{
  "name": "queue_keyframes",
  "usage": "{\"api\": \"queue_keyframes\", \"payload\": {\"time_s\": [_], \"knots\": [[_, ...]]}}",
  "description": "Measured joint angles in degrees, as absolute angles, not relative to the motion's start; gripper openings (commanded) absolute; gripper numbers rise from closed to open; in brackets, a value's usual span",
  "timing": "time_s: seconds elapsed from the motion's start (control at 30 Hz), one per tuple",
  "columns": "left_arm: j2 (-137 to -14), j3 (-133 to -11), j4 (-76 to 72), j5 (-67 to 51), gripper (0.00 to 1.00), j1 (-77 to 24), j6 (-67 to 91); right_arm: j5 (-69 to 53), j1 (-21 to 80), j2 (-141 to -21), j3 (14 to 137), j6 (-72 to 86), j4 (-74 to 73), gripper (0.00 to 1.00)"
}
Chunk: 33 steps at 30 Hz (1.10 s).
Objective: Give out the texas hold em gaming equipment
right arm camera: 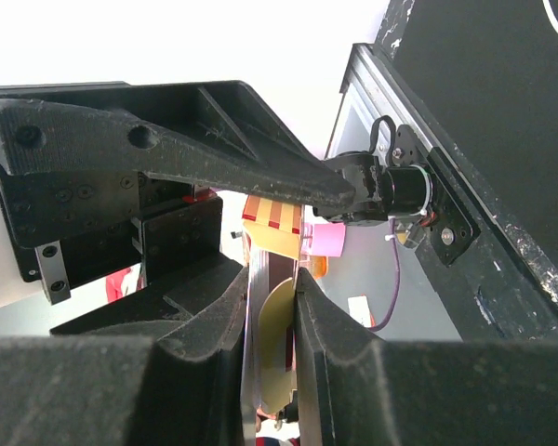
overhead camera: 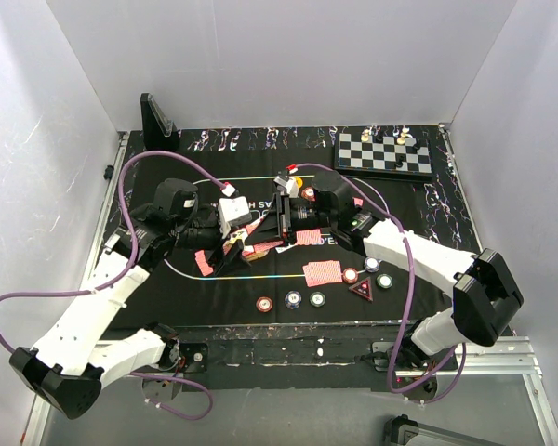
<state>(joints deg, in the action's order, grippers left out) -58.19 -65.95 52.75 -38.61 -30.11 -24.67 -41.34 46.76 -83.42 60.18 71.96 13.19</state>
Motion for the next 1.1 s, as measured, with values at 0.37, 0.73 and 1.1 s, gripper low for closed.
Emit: {"api": "queue_keyframes", "payload": {"time_s": [0.37,0.73,1.1], "knots": [[-58.4,-66.0,52.6,-38.6,0.47,-29.9,-24.4,-42.0,47.4,-84.1,60.2,72.3,13.8,0.1],[-58.4,-66.0,52.7,-39.3,0.2,-29.8,-24.4,-41.9,47.3,-84.1,60.4,72.5,13.8,0.53],[-58.2,-66.0,52.8,-39.5,0.1,-29.8,-24.5,-42.0,45.1,-80.1,57.5,71.8,13.5,0.43]]}}
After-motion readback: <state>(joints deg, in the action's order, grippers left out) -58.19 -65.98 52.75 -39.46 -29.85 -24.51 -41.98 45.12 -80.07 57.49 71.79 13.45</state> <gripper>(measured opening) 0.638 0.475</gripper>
